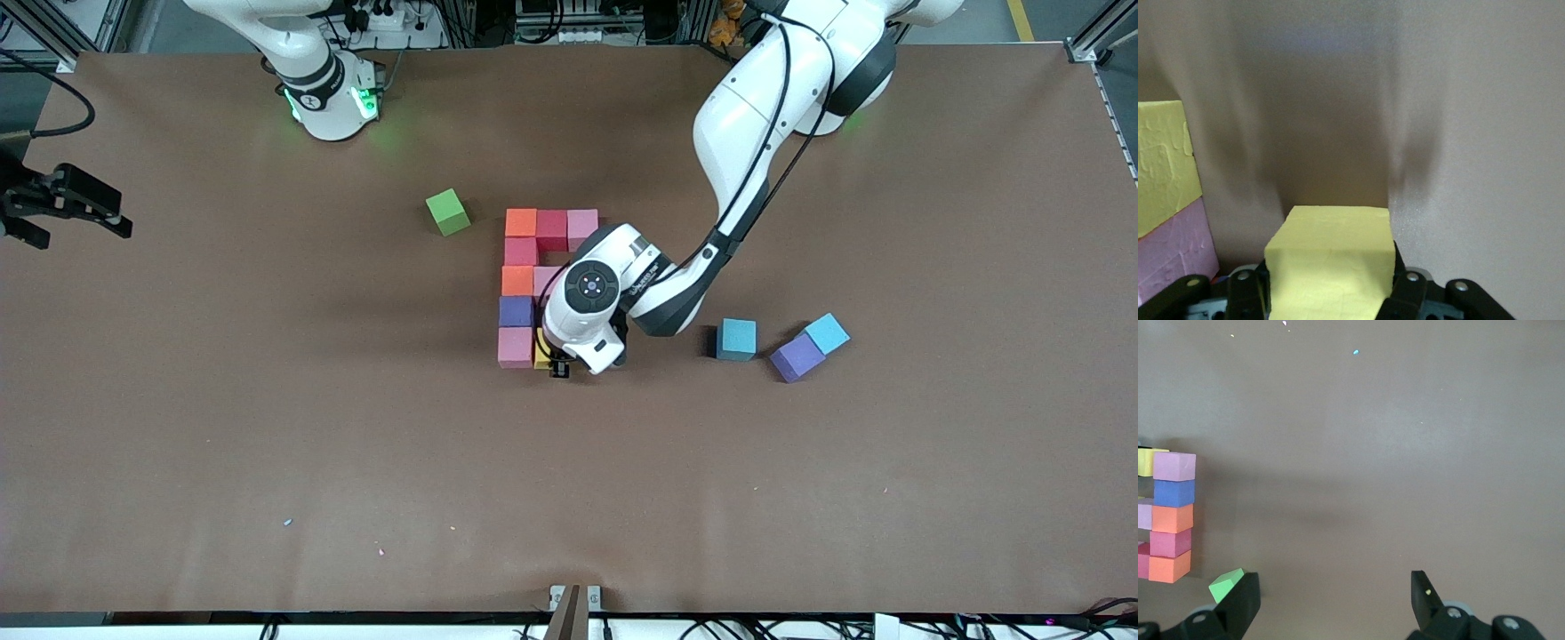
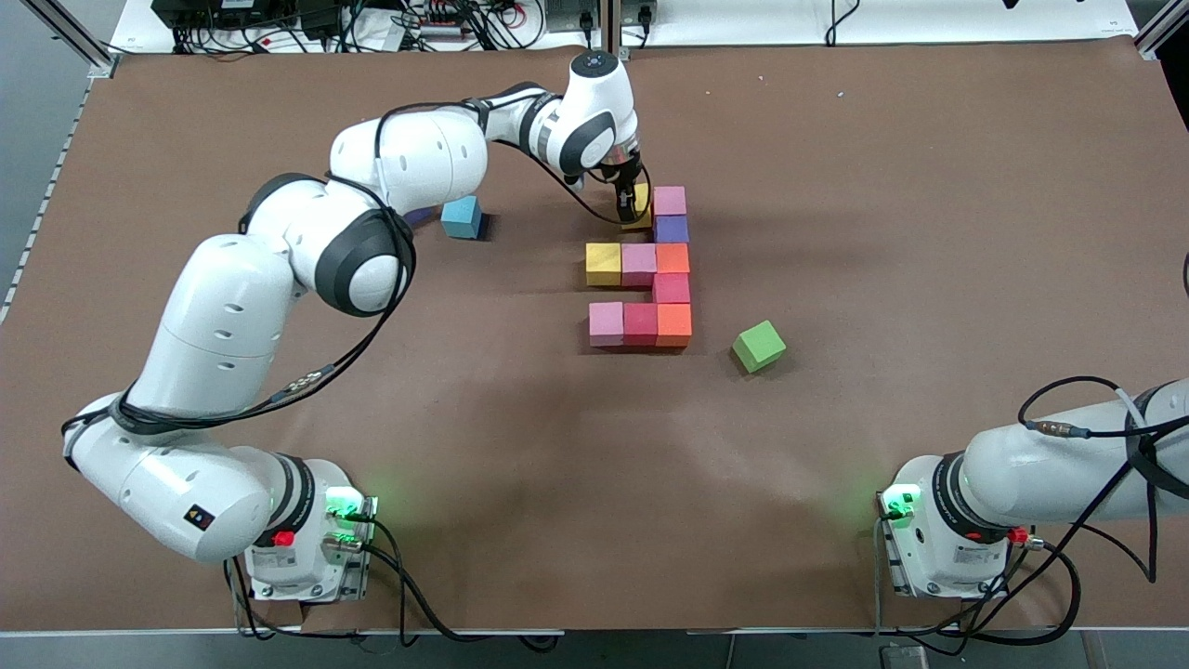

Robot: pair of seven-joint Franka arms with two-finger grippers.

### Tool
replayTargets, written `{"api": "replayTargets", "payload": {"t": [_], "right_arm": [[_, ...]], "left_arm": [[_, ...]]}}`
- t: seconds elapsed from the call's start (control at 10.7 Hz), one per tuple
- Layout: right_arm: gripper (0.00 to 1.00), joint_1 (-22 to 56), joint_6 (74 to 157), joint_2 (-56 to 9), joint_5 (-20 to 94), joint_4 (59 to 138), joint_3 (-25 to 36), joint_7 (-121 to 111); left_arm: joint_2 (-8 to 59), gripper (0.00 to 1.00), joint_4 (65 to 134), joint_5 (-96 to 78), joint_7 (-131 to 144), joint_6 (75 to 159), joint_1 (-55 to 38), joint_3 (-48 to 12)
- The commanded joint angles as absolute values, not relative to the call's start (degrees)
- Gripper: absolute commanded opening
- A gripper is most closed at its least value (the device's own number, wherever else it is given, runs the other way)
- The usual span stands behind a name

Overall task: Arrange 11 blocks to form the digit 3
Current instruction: 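Open the left gripper on the yellow cube and hold above the row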

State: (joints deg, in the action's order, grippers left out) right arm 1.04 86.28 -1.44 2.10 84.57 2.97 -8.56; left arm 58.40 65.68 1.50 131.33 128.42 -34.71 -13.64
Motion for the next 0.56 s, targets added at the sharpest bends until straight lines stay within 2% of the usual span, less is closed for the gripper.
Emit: {"api": "replayTargets", "payload": {"t": [0.0, 0.09, 0.47], "right_arm": [[1.0, 0.3, 85.3, -2.2, 1.1, 82.9, 2.5, -8.5], [1.0, 0.3, 85.3, -2.2, 1.2, 82.9, 2.4, -8.4], [1.0, 0.3, 85.3, -2.2, 1.2, 82.9, 2.4, -8.4]], "left_arm": [[59.7, 0.87, 64.1, 0.4, 131.4, 128.5, -35.4, -12.5], [59.7, 1.0, 64.0, 0.4, 131.2, 128.5, -35.6, -12.0], [58.5, 1.0, 64.1, 0.4, 131.2, 128.2, -36.0, -12.2]]}}
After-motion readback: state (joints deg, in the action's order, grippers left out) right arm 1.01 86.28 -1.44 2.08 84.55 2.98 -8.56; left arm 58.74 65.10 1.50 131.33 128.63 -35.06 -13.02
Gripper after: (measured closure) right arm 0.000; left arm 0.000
